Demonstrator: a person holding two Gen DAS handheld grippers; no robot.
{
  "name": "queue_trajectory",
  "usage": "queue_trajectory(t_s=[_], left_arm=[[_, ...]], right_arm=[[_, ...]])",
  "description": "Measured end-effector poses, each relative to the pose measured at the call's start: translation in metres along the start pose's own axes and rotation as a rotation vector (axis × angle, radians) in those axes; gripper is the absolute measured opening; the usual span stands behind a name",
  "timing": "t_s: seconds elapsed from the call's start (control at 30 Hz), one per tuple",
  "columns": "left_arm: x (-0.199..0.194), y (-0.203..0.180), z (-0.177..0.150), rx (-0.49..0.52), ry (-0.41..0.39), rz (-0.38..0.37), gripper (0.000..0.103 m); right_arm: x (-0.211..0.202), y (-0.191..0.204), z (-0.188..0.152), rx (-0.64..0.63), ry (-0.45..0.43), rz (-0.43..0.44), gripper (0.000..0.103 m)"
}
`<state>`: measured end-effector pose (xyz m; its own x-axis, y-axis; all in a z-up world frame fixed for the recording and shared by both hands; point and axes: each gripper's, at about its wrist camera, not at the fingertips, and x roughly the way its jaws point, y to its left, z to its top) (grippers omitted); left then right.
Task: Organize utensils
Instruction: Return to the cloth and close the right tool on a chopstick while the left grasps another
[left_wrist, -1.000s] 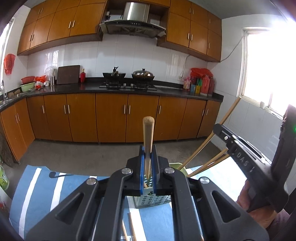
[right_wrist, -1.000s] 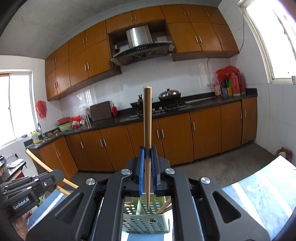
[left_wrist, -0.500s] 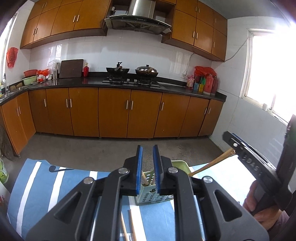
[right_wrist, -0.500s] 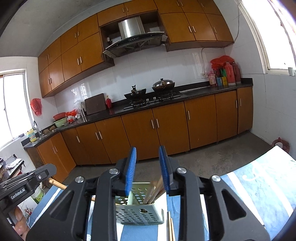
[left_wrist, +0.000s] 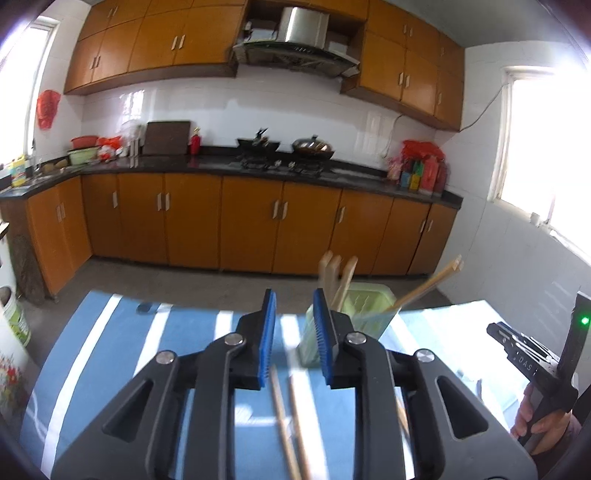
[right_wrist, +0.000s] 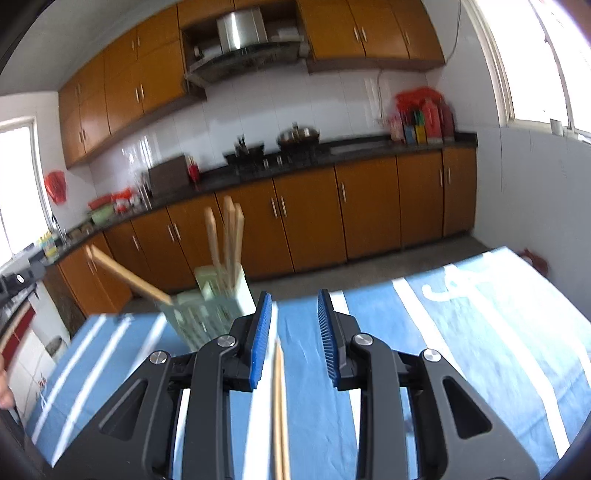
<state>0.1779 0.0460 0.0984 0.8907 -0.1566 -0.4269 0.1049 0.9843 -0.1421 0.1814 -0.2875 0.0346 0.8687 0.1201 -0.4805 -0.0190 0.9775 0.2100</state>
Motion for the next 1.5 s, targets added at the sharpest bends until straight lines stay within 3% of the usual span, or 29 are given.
queue_trajectory(t_s=[0.2, 0.3, 0.43, 0.87, 1.07, 1.13, 1.3, 1.4, 1.5], left_arm=[[0.024, 0.029, -0.059, -0.014, 0.163, 0.058, 0.024], [0.040, 0.040, -0.086, -0.038, 0.249, 0.070, 0.024], [0.050, 0.042, -0.109, -0.047, 0.304, 0.074, 0.024], [0.068, 0.029, -0.132, -0.024, 0.388, 0.046, 0.024], [0.077, 0.020, -0.143, -0.013, 0.420, 0.026, 0.024], [0.080, 0.017, -0.146, -0.007, 0.431, 0.020, 0.024], [0.085, 0.008, -0.154, 0.004, 0.458, -0.009, 0.024], [0.088, 0.002, -0.159, 0.018, 0.477, -0.028, 0.023], [0.092, -0.005, -0.163, 0.042, 0.490, -0.038, 0.023]], right_arm=[[0.047, 0.008, -0.065, -0.049, 0.294, 0.078, 0.027], [0.064, 0.019, -0.086, -0.074, 0.359, 0.085, 0.025], [0.080, 0.023, -0.097, -0.081, 0.398, 0.072, 0.023], [0.085, 0.017, -0.108, -0.105, 0.414, 0.030, 0.020], [0.086, 0.023, -0.113, -0.180, 0.407, 0.020, 0.020], [0.086, 0.024, -0.113, -0.205, 0.398, -0.013, 0.011], [0.093, -0.016, -0.101, -0.046, 0.381, -0.137, 0.007], [0.092, -0.034, -0.098, 0.005, 0.381, -0.147, 0.007], [0.091, -0.033, -0.099, -0.023, 0.377, -0.151, 0.007]])
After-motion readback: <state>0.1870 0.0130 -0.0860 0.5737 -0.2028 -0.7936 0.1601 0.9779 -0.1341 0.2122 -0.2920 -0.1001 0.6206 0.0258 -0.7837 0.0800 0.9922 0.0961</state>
